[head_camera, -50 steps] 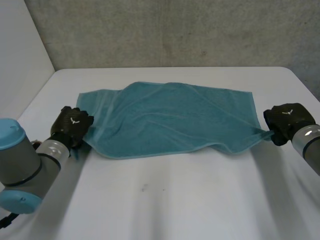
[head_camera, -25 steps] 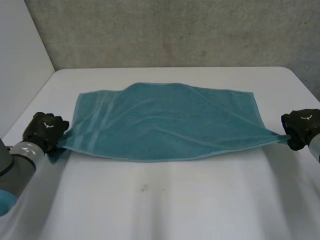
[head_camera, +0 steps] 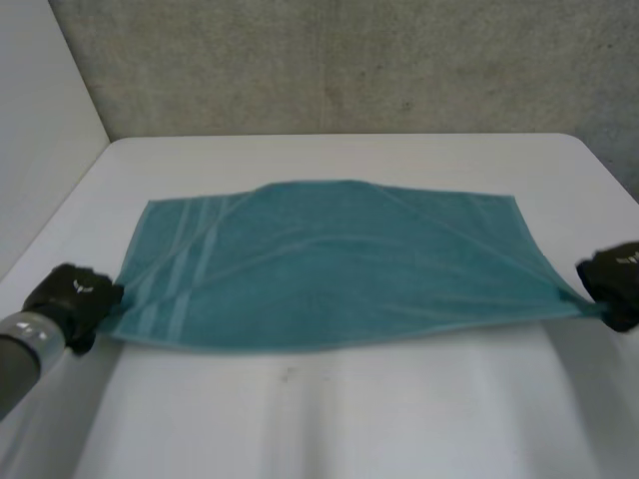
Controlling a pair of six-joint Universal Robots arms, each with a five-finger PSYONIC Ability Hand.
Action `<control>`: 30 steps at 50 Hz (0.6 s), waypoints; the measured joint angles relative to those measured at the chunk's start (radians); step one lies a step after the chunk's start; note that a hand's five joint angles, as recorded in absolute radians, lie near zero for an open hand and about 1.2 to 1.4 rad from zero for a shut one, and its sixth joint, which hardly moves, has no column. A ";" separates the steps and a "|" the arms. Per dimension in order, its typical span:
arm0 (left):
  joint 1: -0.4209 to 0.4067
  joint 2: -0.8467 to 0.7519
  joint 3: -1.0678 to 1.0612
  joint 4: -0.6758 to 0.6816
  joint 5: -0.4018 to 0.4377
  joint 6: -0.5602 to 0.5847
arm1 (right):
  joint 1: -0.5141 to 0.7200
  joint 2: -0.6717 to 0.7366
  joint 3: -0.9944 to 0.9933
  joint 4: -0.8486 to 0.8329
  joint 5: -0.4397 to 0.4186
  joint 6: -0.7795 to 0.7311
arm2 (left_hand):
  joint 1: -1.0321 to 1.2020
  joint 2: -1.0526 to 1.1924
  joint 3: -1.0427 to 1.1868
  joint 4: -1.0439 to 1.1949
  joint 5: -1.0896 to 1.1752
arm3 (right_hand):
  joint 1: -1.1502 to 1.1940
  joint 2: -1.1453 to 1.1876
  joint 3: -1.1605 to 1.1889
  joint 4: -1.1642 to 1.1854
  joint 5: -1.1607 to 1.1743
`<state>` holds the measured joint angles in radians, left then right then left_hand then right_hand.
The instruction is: Fold the laundry
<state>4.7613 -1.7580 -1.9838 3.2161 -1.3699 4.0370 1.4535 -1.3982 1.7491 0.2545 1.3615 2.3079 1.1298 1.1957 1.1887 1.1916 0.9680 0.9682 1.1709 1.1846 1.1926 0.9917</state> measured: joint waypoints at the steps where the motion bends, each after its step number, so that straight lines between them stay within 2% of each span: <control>1: 0.010 0.024 -0.008 -0.047 0.001 0.019 | -0.014 -0.010 0.001 0.036 -0.001 -0.037 | 0.000 0.000 0.000 0.000 0.000 | 0.000 0.000 0.000 0.000 0.000; 7: 0.055 0.120 -0.031 -0.251 0.009 0.119 | -0.141 -0.069 0.005 0.264 -0.018 -0.293 | 0.000 0.001 0.002 0.000 0.000 | 0.000 0.000 0.000 0.000 0.000; 10: 0.062 0.124 -0.018 -0.259 0.019 0.141 | -0.164 -0.076 0.001 0.275 -0.025 -0.317 | 0.000 0.002 0.002 0.000 0.000 | 0.000 0.000 0.000 0.000 0.000; 14: 0.053 0.076 0.022 -0.205 0.027 0.147 | -0.153 -0.059 -0.026 0.198 -0.040 -0.257 | 0.000 0.002 0.002 0.000 0.000 | 0.000 0.000 0.000 0.000 0.000; 21: -0.066 -0.128 0.206 -0.034 0.021 0.139 | -0.031 0.125 -0.141 0.003 -0.031 -0.050 | 0.000 0.002 0.002 0.001 0.000 | 0.000 0.000 0.000 0.000 0.000; 24: -0.122 -0.241 0.330 0.039 0.001 0.132 | 0.043 0.236 -0.237 -0.065 0.009 0.041 | 0.000 0.002 0.002 0.004 0.000 | 0.000 0.000 0.000 0.000 0.000; 30: -0.186 -0.413 0.543 0.111 -0.044 0.119 | 0.108 0.381 -0.393 -0.141 0.102 0.143 | 0.000 0.002 0.002 0.004 0.000 | 0.000 0.000 0.000 0.000 0.000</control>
<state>4.5758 -2.1711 -1.4412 3.3274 -1.4135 4.1560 1.5617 -1.0171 1.3561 0.1133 1.4637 2.4505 1.1298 1.1980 1.1909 1.1954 0.9680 0.9682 1.1709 1.1846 1.1925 0.9917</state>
